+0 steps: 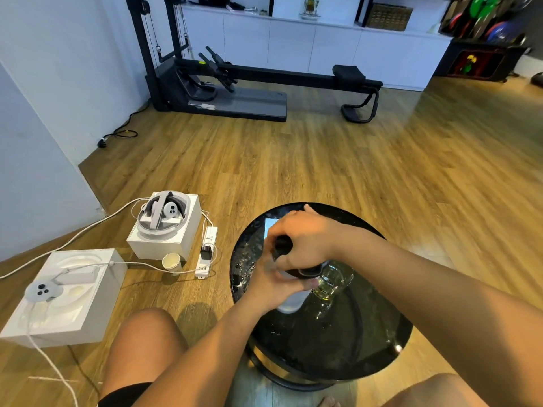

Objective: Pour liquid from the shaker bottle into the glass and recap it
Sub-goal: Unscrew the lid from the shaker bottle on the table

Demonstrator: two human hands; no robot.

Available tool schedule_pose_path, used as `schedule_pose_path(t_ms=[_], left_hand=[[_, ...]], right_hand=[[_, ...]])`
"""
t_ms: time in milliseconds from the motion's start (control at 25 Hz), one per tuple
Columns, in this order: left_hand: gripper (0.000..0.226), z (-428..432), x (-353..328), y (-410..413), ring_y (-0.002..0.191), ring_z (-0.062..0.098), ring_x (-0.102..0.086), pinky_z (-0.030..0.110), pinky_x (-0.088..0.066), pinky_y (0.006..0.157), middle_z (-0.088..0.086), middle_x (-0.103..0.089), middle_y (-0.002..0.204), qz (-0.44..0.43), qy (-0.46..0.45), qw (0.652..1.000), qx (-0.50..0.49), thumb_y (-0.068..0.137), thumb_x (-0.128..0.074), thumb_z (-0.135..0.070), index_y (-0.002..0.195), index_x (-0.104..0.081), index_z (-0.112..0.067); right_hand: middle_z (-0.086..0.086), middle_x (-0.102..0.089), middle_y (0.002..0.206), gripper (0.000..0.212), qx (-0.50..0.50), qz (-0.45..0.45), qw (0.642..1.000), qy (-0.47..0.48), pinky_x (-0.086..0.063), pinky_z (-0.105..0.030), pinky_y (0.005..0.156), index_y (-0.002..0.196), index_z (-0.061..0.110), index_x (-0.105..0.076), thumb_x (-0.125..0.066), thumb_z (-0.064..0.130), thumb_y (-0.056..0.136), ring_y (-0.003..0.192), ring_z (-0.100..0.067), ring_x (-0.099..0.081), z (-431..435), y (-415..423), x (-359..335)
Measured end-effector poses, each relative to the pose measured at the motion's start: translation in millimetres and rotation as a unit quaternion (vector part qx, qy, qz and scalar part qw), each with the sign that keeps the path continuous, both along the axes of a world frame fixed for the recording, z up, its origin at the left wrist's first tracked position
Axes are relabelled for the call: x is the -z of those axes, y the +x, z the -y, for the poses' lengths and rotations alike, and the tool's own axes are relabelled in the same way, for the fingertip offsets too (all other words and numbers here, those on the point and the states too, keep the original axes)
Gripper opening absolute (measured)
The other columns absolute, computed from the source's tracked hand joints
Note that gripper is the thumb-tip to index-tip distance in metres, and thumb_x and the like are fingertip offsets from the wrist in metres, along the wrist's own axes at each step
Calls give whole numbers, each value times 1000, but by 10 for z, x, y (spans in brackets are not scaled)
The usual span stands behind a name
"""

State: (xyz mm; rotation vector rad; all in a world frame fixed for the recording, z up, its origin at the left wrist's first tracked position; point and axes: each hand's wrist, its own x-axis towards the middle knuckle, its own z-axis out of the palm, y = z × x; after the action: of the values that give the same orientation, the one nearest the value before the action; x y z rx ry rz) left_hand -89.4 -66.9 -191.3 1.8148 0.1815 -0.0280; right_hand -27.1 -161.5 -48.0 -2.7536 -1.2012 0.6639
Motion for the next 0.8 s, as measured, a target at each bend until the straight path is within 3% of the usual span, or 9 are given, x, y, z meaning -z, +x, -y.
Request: schedule_pose_path(t_ms=[80, 160, 240, 320, 440, 520, 640, 720, 800], left_hand=[[83, -1, 5, -1, 113, 8, -63, 16, -46, 85, -22, -61, 110, -7, -14, 1000, -6, 57, -100, -25, 120, -47, -36], [91, -12, 31, -4, 118, 12, -59, 26, -48, 92, -16, -61, 116, -10, -18, 1000, 0, 51, -100, -37, 121, -42, -38], [100, -17, 8, -12, 120, 14, -59, 35, -50, 98, -10, -62, 122, -5, -7, 1000, 8, 43, -94, -53, 125, -39, -38], [106, -14, -2, -11, 118, 12, -61, 37, -52, 99, -12, -63, 122, -2, -5, 1000, 3, 40, -92, -56, 128, -38, -37], [105, -5, -18, -12, 116, 4, -59, 31, -49, 103, -26, -57, 119, -2, -6, 1000, 5, 48, -98, -39, 132, -34, -39], [106, 0, -20, -10, 117, 6, -60, 30, -48, 104, -24, -57, 118, -1, -10, 1000, 6, 46, -97, -43, 133, -37, -35], [103, 5, 3, -7, 123, 13, -55, 32, -45, 105, -19, -55, 119, -10, -15, 1000, 8, 51, -99, -38, 134, -38, -32], [102, 3, -7, -7, 122, 13, -56, 31, -46, 102, -18, -57, 119, -7, -10, 1000, 14, 51, -99, -37, 132, -36, -34], [107, -4, 6, 0, 121, 11, -60, 31, -50, 101, -17, -61, 121, 0, -7, 1000, 10, 45, -96, -45, 131, -33, -42]], right_hand=[[7, -61, 120, 51, 36, 45, 998, 19, -32, -46, 106, 124, 34, -54, -55, 64, 83, 117, -21, -50, -24, -24, 5], [-6, -48, 139, 72, 123, 130, 980, -88, -43, -42, 88, 143, 32, -38, -39, 75, 85, 125, -32, -46, -37, 2, 48], [-13, -42, 140, 69, 151, 114, 971, -147, -46, -40, 78, 145, 31, -32, -36, 71, 89, 117, -36, -51, -36, 17, 76], [-7, -44, 132, 57, 91, 33, 991, -89, -48, -37, 79, 140, 31, -37, -54, 49, 89, 105, -28, -53, -22, 15, 47], [6, -51, 114, 68, 10, -63, 998, 24, -43, -28, 76, 136, 34, -43, -73, 27, 75, 98, -15, -50, 35, 13, -47], [6, -55, 121, 64, 54, -44, 995, 76, -46, -32, 85, 135, 38, -44, -70, 51, 77, 110, -17, -54, 42, 47, -33], [-5, -53, 133, 84, 138, 75, 983, -90, -43, -39, 81, 143, 35, -38, -34, 86, 77, 122, -30, -51, 35, 71, 27], [-7, -51, 136, 80, 137, 71, 979, -135, -42, -39, 81, 145, 33, -36, -37, 80, 81, 122, -32, -50, 18, 30, 57], [-3, -53, 127, 64, 62, 18, 996, -65, -48, -40, 86, 135, 33, -45, -59, 58, 78, 116, -28, -51, 3, 31, 29]])
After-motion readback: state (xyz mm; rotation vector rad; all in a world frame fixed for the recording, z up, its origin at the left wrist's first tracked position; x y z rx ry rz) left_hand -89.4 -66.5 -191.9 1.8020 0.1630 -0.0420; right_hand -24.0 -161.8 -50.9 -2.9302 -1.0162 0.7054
